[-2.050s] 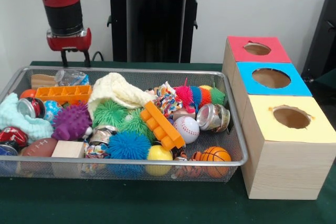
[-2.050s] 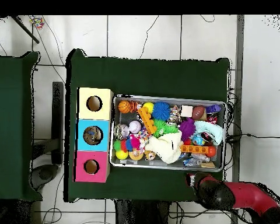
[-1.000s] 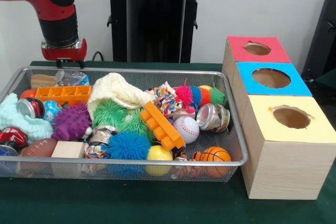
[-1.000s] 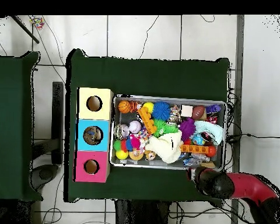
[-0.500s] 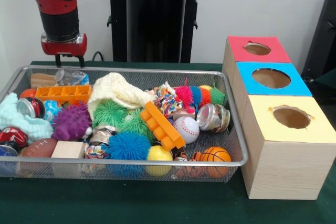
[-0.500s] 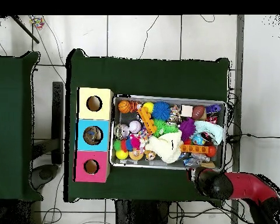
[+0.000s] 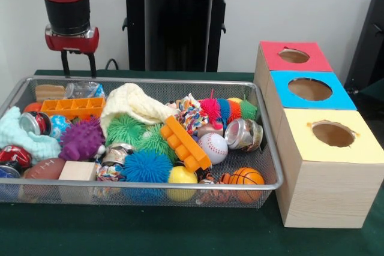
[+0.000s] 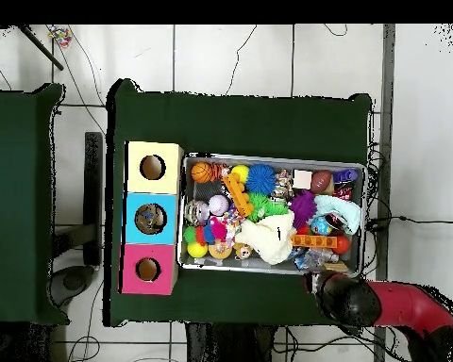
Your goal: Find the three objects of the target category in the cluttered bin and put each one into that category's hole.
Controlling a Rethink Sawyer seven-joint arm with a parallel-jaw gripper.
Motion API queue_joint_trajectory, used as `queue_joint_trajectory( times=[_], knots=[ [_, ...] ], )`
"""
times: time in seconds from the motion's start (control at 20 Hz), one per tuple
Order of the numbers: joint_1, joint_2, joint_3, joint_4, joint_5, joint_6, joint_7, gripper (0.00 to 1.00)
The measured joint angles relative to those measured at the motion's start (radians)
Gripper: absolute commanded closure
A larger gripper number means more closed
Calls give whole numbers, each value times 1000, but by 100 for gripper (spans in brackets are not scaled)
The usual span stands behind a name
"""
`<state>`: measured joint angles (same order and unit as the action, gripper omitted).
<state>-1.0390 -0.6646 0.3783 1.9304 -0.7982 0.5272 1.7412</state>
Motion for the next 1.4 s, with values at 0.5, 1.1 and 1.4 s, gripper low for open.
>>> queue_joint_trajectory(
  times=[0.5,1.1,1.4],
  knots=[
    [50,-37,0,-13,75,0,0,0],
    [110,-15,-5,-96,105,0,0,0],
    [113,29,-12,-138,105,-7,0,0]
  ],
)
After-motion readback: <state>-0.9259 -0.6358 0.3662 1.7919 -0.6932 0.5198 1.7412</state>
